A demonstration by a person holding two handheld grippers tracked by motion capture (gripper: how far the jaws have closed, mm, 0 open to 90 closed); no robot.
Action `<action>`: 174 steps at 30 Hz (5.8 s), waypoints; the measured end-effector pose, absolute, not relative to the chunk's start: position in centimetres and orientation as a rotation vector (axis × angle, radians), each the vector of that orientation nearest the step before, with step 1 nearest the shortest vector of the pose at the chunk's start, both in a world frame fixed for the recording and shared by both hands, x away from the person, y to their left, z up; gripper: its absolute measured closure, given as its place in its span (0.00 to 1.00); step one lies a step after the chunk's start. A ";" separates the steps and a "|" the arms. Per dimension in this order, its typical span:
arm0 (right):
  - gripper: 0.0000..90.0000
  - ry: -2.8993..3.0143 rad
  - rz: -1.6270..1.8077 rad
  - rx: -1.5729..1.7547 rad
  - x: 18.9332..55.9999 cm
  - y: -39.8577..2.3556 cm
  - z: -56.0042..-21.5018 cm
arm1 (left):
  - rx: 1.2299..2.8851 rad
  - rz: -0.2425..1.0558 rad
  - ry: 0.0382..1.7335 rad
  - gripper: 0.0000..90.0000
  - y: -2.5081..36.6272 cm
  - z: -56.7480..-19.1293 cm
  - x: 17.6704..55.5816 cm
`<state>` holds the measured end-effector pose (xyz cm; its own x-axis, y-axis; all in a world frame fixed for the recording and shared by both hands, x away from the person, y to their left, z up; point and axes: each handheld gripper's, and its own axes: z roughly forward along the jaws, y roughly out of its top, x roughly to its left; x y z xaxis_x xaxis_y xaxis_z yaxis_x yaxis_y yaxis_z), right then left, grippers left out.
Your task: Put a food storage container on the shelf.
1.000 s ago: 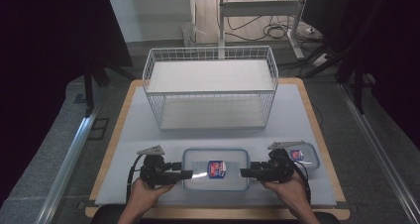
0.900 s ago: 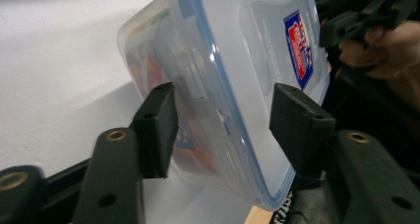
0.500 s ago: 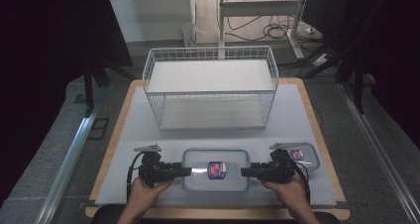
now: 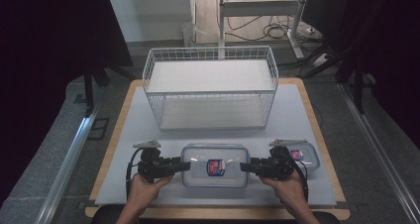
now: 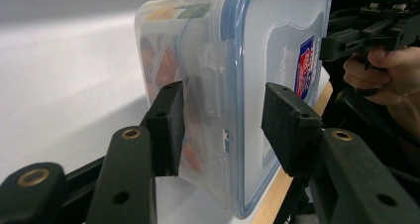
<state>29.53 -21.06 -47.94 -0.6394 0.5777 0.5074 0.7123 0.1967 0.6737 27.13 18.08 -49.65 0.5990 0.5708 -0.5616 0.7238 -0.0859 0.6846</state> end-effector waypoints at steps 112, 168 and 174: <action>0.56 -2.250 -1.674 -1.275 49.3 -18.5 -29.4 | 1.665 0.008 1.030 0.57 20.4 -31.1 45.5; 0.39 -2.618 -1.724 -1.278 48.5 -17.2 -29.8 | 1.683 0.245 0.957 0.33 20.4 -32.3 43.1; 0.33 -2.620 -1.769 -1.203 47.2 -17.6 -29.7 | 1.718 0.298 0.928 0.22 20.1 -32.4 41.6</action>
<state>47.21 -17.63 -29.74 -0.7216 0.6681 0.1815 0.4181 0.2116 0.8834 41.60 20.06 -32.40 0.6605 0.7084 -0.2488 0.4308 -0.0862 0.8983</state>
